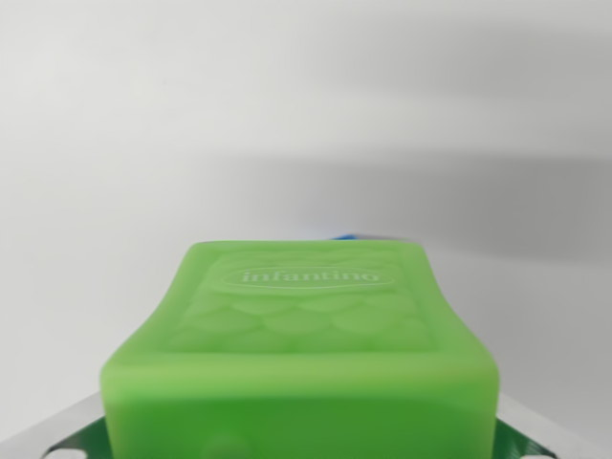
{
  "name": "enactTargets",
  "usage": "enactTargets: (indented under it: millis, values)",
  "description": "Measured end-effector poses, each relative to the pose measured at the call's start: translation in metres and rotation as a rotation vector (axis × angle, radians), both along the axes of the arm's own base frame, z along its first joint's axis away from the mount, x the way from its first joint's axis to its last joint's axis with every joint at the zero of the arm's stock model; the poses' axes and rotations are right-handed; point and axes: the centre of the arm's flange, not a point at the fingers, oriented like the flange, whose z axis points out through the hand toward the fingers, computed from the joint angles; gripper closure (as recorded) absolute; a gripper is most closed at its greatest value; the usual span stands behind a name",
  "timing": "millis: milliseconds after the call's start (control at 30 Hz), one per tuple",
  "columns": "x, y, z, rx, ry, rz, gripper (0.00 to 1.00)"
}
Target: Stack cube
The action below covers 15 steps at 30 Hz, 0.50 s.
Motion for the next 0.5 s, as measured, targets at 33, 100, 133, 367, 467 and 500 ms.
enactTargets:
  millis: [33,100,133,367,467,500]
  values:
    - [-0.002,0.000,0.001,0.000,0.000,0.010,1.00]
    - [-0.004,-0.001,0.002,0.000,0.000,0.026,1.00]
    - [-0.006,-0.001,0.003,0.000,0.000,0.034,1.00]
    - [-0.018,-0.004,0.010,0.000,-0.001,0.101,1.00]
    - [-0.022,-0.005,0.012,-0.001,-0.001,0.124,1.00]
    - [-0.024,-0.005,0.013,0.000,0.000,0.134,1.00]
